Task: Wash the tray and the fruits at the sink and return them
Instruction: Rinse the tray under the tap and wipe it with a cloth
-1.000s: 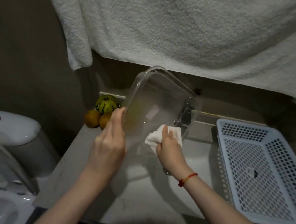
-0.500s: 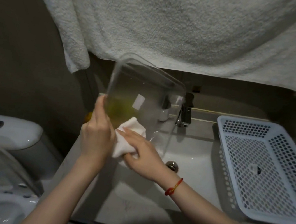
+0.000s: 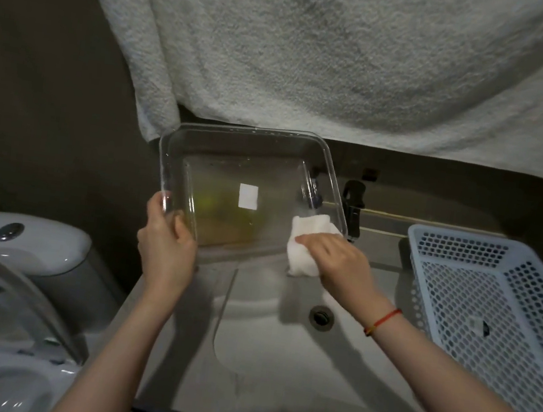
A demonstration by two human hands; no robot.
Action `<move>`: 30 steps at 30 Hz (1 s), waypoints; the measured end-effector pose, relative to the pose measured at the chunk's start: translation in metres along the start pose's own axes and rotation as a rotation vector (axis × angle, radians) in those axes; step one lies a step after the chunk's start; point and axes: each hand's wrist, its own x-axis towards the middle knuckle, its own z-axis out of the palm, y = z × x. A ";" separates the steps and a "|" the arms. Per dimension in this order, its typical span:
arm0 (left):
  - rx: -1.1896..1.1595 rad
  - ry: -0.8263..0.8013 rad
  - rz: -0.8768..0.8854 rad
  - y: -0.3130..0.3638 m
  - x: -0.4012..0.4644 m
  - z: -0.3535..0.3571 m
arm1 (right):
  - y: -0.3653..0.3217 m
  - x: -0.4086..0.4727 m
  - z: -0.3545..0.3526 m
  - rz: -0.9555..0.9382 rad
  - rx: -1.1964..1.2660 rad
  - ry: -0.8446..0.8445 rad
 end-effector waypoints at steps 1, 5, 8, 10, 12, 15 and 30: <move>-0.004 0.002 -0.019 0.001 -0.001 0.002 | -0.002 0.002 -0.002 0.037 0.021 -0.002; -0.060 -0.012 -0.112 0.010 -0.011 0.017 | -0.048 0.010 -0.002 -0.129 -0.044 0.191; -0.148 -0.067 -0.152 0.018 -0.020 0.026 | -0.089 0.017 0.001 -0.272 -0.096 0.293; -0.173 -0.072 -0.150 0.017 -0.019 0.026 | -0.089 0.021 -0.003 -0.290 -0.120 0.321; -0.142 -0.059 -0.144 0.012 -0.015 0.017 | -0.071 0.019 -0.011 -0.279 -0.153 0.312; -0.121 -0.069 -0.146 0.001 -0.004 -0.002 | -0.028 0.008 -0.028 -0.193 -0.215 0.252; -0.333 -0.309 -0.336 0.016 -0.014 0.008 | -0.058 0.013 -0.040 -0.272 -0.294 0.213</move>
